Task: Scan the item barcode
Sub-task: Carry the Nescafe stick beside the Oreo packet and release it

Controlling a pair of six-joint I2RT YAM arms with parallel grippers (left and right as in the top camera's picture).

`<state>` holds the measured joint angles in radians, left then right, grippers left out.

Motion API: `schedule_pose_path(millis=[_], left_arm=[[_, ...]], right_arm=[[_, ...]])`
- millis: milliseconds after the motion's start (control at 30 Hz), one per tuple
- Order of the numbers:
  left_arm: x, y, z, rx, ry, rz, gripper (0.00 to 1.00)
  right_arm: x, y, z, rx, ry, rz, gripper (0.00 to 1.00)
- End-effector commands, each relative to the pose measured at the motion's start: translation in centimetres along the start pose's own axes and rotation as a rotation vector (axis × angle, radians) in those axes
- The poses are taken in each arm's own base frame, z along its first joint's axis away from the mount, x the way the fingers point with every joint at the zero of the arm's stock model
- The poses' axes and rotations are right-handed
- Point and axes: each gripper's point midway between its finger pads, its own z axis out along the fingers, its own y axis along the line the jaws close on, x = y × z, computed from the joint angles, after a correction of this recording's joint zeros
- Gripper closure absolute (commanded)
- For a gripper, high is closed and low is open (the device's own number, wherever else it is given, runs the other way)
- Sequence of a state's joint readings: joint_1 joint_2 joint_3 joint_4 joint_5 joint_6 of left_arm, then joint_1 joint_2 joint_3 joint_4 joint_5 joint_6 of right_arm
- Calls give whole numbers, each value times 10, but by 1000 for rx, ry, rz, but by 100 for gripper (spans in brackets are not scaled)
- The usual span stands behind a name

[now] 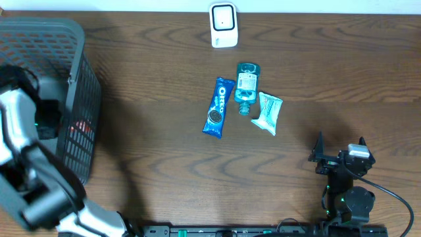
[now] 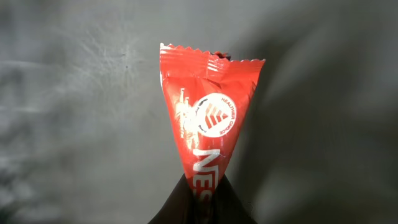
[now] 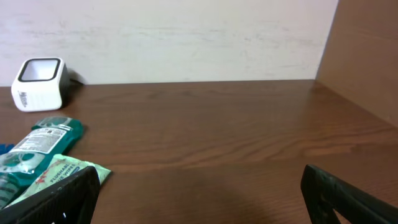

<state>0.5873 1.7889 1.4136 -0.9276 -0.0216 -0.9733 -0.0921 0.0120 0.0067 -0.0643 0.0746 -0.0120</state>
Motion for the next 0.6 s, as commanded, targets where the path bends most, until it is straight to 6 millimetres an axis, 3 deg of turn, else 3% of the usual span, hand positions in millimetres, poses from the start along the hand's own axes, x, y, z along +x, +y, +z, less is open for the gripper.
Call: schedule_pose_path(millis=[0, 167, 400, 500, 567], left_arm=[[-14, -14, -80, 201, -112, 19, 93], [-15, -5, -159, 395, -222, 5, 93], [-7, 22, -274, 721, -414, -18, 93], [16, 28, -319, 903, -409, 28, 93], [40, 27, -336, 1002, -350, 95, 93]], right_arm=[[0, 2, 0, -8, -1, -12, 1], [0, 2, 0, -8, -1, -12, 1], [0, 2, 0, -8, -1, -12, 1], [0, 2, 0, -8, -1, -12, 1], [0, 2, 0, -8, -1, -12, 1]])
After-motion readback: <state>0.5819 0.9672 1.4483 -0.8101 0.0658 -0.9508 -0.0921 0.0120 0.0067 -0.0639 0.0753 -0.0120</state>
